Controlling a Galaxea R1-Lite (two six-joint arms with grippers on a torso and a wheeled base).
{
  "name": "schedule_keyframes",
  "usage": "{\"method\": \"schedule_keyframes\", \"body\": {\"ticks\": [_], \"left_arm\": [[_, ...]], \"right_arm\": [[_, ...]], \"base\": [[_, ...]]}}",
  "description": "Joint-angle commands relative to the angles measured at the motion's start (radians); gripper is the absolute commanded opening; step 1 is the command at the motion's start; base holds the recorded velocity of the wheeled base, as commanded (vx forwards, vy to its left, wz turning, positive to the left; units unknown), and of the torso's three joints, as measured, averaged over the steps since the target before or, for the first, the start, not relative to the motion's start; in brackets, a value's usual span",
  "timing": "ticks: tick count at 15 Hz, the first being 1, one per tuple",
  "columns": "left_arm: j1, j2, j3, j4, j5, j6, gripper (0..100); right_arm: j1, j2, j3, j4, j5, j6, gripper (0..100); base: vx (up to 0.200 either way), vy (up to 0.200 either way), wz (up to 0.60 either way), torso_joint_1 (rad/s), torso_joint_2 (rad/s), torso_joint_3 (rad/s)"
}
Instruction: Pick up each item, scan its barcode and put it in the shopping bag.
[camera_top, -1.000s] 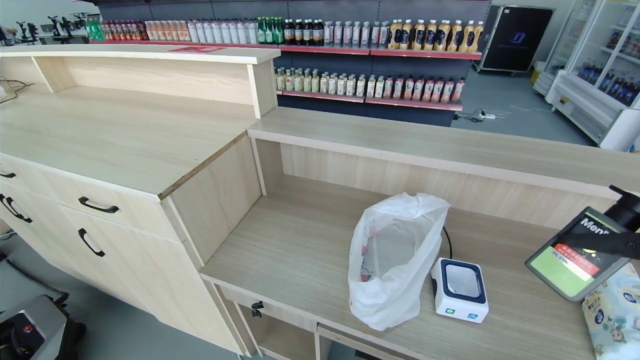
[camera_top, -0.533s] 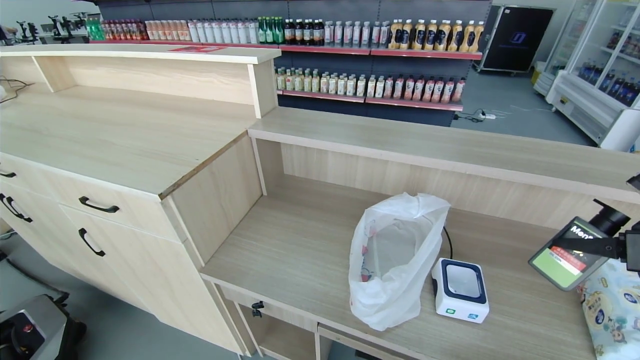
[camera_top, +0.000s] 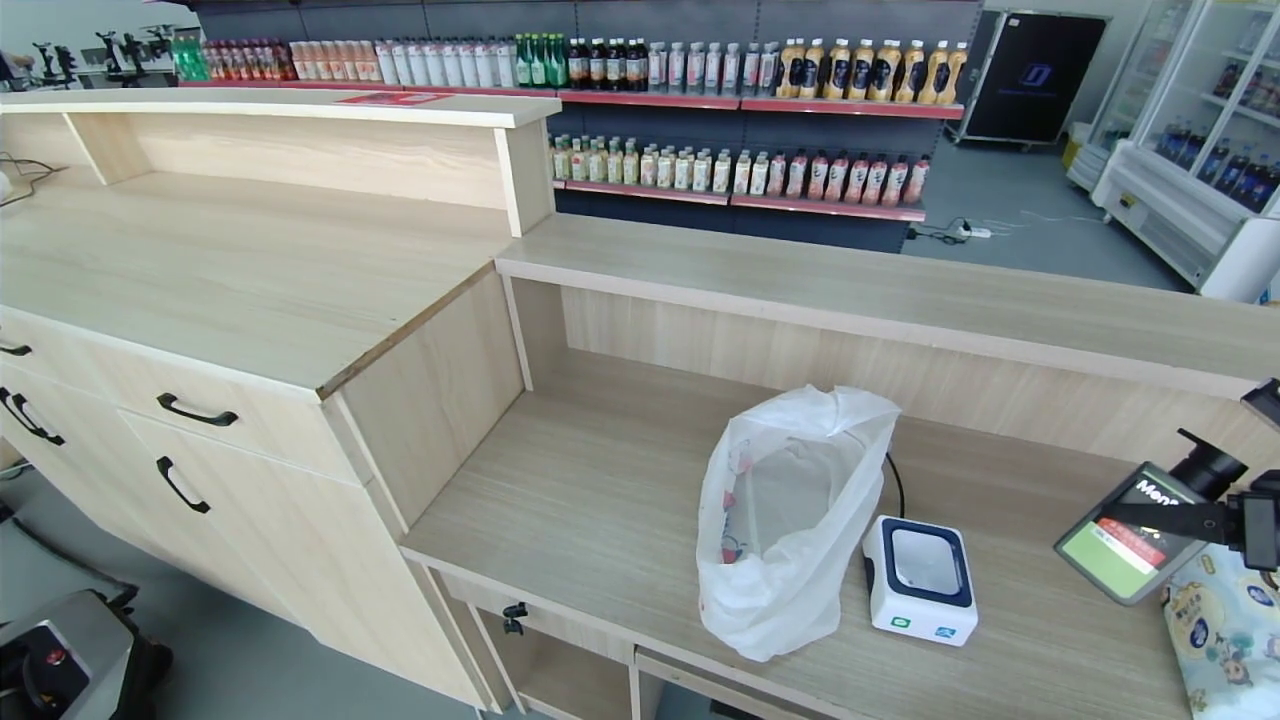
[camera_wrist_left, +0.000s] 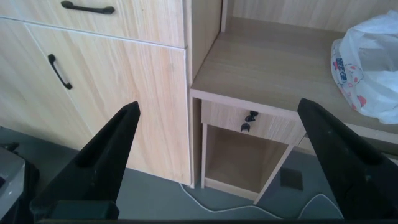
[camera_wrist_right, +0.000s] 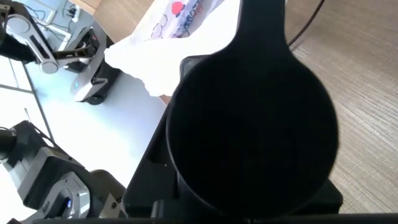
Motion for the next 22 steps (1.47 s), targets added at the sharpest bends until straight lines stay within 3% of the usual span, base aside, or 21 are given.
{"method": "schedule_keyframes", "body": {"ticks": [1,5,22], "left_arm": [[0.0,0.001,0.0,0.0,0.001,0.0,100],[0.0,0.001,0.0,0.0,-0.001,0.0,100],[0.0,0.001,0.0,0.0,-0.001,0.0,100]], "right_arm": [[0.027,0.012,0.003,-0.001,0.002,-0.002,0],[0.094,0.018,0.001,-0.005,0.065,-0.003,0],[0.203,0.153,-0.072,-0.024,0.063,-0.026,0]], "base": [[0.0,0.0,0.0,0.0,0.0,0.0],[0.0,0.0,0.0,0.0,0.0,0.0],[0.0,0.0,0.0,0.0,0.0,0.0]]}}
